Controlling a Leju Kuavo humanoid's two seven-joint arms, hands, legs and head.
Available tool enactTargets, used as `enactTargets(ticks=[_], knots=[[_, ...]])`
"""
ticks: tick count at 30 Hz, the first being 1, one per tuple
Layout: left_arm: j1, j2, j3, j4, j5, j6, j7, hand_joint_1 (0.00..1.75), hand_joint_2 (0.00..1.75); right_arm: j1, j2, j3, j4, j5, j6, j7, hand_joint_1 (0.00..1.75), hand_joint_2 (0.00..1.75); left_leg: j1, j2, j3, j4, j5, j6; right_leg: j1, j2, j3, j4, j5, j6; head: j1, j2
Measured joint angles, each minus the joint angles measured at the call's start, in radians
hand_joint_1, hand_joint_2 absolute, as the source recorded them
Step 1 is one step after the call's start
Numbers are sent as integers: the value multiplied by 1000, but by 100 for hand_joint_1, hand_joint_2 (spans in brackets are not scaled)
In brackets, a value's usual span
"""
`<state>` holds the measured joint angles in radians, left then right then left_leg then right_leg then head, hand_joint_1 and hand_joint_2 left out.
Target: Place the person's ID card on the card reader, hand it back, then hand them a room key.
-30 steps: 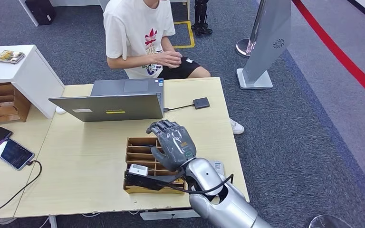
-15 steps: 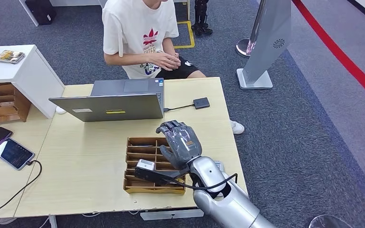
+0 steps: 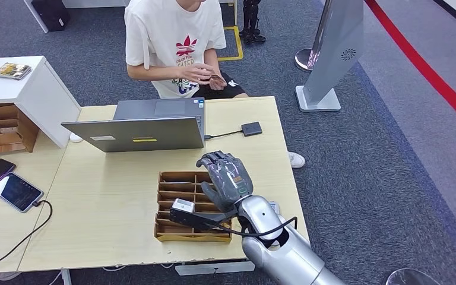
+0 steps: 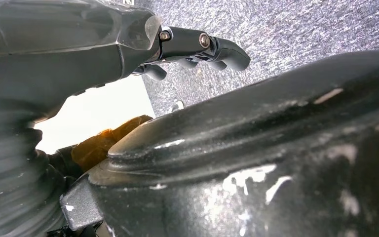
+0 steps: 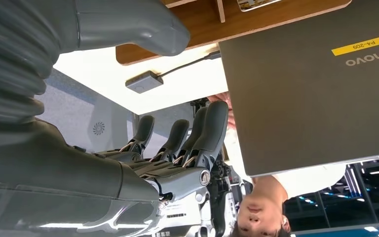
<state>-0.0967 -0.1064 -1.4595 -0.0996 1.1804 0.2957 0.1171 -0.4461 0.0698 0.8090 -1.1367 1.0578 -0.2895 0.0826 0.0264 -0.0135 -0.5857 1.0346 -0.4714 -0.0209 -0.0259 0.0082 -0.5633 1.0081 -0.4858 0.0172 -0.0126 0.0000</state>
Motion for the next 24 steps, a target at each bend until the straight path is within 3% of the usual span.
enactTargets(ticks=[5,15,24], knots=[[0,0,0,0,4,0,0,0,175,0,-1,-4,6,10,0,8,82,175,0,0,0,0,0,0,0,0,0,0,0,0,0,0],[1,0,0,0,30,0,-4,0,175,22,-23,-25,-39,3,-33,-15,71,175,0,0,0,0,0,0,0,0,0,0,0,0,0,0],[2,0,0,0,44,0,-7,0,175,52,-61,-38,-124,-8,17,-21,76,175,0,0,0,0,0,0,0,0,0,0,0,0,0,0]])
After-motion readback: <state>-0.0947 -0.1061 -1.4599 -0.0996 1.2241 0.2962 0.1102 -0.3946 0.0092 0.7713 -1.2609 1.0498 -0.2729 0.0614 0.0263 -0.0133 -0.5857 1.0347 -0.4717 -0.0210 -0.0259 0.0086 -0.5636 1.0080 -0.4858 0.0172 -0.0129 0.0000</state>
